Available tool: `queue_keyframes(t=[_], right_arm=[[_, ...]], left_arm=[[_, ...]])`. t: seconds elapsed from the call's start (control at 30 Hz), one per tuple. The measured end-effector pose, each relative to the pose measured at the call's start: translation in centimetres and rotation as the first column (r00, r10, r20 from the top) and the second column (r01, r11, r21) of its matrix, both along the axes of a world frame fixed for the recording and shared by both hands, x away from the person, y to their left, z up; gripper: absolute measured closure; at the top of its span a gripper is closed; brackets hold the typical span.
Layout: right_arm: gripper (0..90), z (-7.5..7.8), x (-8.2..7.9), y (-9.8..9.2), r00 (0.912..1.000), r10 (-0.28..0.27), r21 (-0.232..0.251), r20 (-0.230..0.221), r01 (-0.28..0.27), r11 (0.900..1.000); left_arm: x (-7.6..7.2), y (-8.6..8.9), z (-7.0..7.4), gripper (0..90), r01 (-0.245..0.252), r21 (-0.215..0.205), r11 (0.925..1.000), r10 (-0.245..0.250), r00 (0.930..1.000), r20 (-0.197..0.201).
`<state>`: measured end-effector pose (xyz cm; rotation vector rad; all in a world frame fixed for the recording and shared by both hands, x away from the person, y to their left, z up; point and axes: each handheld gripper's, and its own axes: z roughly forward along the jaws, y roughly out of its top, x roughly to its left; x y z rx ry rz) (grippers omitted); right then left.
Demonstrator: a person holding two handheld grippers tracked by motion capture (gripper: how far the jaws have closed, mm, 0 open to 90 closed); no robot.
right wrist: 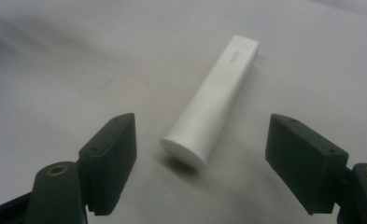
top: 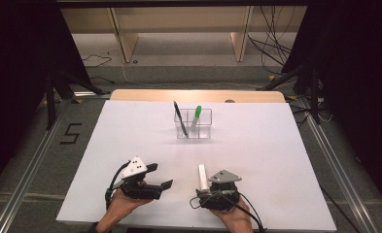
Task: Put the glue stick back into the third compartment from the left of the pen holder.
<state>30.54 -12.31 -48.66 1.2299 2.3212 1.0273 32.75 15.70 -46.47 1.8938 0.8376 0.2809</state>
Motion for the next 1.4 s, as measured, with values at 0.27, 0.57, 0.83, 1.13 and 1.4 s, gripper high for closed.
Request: queue_keyframes(t=[0.27,0.57,0.83,1.13,1.4], right_arm=[[27.8,-0.5,0.0,0.8,1.0,-0.001,-0.032,0.005,0.001,0.999],[32.0,-0.9,0.2,1.5,0.9998,-0.012,-0.063,0.019,0.013,0.998],[37.0,-1.0,0.3,1.8,0.9994,-0.021,-0.058,0.029,0.022,0.998],[48.0,-1.0,0.5,1.7,0.997,-0.064,-0.043,0.043,0.066,0.997],[56.1,-1.3,0.3,1.9,0.993,-0.089,-0.041,0.077,0.092,0.995]], left_arm=[[0.0,0.1,0.1,16.2,-0.003,-0.008,1.0,0.003,1.0,0.003],[0.0,0.1,0.1,15.8,-0.004,-0.016,0.9999,0.005,1.0,0.003],[0.0,0.0,0.1,15.8,-0.003,-0.014,0.9999,0.003,1.0,0.003],[0.0,0.0,0.1,15.8,-0.004,-0.013,0.9999,0.004,1.0,0.004],[-0.1,-0.1,0.1,15.9,-0.004,-0.009,0.9999,0.004,1.0,0.006]])
